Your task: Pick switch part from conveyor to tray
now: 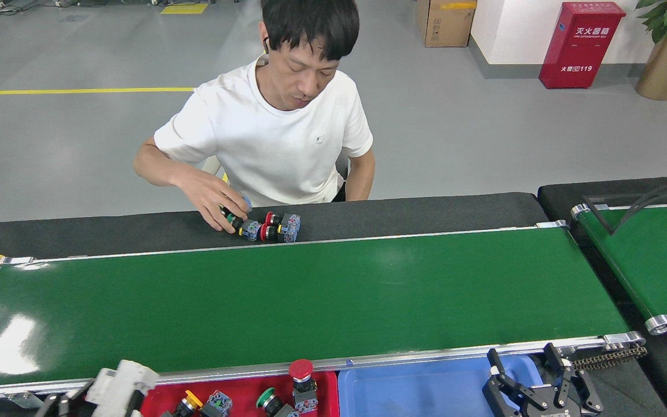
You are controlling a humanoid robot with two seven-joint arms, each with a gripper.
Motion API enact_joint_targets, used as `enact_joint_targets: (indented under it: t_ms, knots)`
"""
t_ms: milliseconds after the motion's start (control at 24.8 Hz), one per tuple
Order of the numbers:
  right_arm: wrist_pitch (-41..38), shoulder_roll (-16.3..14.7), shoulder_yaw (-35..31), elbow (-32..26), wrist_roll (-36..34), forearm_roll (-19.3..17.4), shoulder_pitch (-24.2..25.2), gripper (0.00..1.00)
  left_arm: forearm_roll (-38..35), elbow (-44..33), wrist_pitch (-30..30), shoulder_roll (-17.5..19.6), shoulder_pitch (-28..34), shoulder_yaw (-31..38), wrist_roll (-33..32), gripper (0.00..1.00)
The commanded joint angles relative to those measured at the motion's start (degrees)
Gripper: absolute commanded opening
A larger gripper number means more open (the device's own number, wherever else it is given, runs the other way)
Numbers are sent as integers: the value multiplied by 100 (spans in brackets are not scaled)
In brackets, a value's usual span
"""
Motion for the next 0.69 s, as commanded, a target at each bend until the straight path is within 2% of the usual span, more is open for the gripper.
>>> enact_joint_targets:
  t_ms: [0, 81, 242, 363, 484, 565, 645]
  knots:
    - [58, -223, -12, -89, -138, -78, -18, 99, -65, -70, -231, 103, -249, -413, 57, 12]
    - [49, -275, -12, -89, -349, -78, -27, 99, -381, -61, -231, 103, -495, -922, 57, 13]
    - [14, -311, 14, -54, -314, -96, -36, 99, -1040, -17, -231, -2, -917, -1889, 31, 14]
    - [5, -258, 5, -45, -243, -96, -80, 99, -1902, 176, -231, -512, -1242, -2461, 5, 16]
    - [5, -214, 5, 34, -155, -96, -177, 99, -2622, 554, -231, -1013, -1515, -2654, -30, 16]
    - [-3, -196, 5, 34, -6, -96, -229, 99, -2868, 853, -231, -1197, -1743, -2768, -30, 16]
    - [-3, -196, 5, 34, 29, -96, -238, 99, -2965, 1002, -196, -1233, -1849, -2891, -30, 18]
